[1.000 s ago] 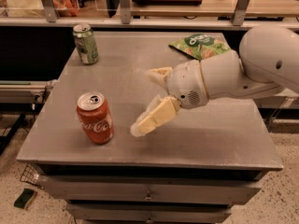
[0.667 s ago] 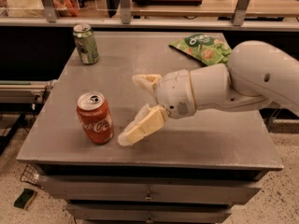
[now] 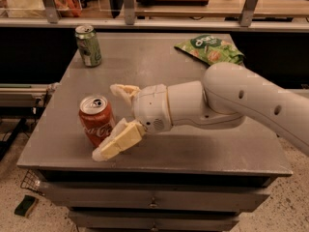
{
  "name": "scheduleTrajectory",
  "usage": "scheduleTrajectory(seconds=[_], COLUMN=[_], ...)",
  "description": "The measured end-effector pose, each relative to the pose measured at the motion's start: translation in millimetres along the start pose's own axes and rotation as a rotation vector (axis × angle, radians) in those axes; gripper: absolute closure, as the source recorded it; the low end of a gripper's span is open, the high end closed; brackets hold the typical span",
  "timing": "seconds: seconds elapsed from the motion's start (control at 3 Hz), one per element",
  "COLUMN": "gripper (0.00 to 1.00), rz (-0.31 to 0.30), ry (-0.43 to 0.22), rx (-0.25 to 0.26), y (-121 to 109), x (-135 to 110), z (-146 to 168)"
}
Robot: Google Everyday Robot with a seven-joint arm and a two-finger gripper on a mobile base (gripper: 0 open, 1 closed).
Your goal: Move coke can near green rice chip bag
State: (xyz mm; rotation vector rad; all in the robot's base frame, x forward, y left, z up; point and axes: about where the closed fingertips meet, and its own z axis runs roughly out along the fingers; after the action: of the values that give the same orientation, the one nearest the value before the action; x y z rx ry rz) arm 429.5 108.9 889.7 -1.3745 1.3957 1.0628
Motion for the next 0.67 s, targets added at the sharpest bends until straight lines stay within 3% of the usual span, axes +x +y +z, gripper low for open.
scheduleTrajectory(seconds=[0.67], gripper=[0.51], rz=[0.01], ry=[-0.02], rx=[0.017], y=[-10.6], x=[-3.5], z=[25.4])
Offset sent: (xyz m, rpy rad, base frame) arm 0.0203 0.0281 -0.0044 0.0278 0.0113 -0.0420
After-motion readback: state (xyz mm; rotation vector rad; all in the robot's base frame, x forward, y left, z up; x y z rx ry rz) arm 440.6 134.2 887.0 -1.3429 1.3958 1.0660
